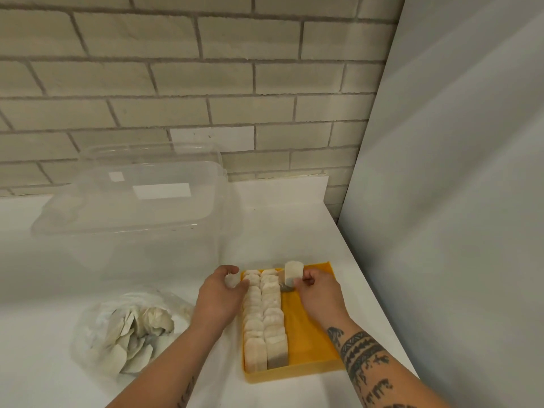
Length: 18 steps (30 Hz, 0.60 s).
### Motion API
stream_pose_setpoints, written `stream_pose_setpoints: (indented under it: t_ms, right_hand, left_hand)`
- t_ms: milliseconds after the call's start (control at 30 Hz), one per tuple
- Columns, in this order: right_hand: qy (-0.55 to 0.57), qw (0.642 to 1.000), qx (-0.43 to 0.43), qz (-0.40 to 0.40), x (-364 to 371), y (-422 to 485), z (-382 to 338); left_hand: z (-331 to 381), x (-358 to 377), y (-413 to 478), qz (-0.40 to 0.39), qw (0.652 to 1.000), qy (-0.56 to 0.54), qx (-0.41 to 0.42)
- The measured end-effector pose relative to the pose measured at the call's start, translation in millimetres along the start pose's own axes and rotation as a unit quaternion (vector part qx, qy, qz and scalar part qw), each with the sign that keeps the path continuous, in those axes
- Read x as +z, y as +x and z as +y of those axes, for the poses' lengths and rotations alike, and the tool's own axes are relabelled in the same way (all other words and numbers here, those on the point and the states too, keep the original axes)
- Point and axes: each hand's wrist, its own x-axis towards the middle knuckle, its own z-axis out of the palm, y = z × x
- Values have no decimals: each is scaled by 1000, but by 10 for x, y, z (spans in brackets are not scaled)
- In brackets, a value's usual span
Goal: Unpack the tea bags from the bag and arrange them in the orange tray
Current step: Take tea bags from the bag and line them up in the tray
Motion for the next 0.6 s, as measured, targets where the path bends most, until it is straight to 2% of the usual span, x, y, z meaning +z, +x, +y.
stream_pose_setpoints:
  t_ms: [233,600]
  right_hand:
    - [-35,998,27,-40,129,105,100]
    - [-15,999,46,-24,176,137,123]
  left_hand:
    - [-89,47,3,-19,999,-6,-25]
    - [-115,61,10,-17,999,7,-29]
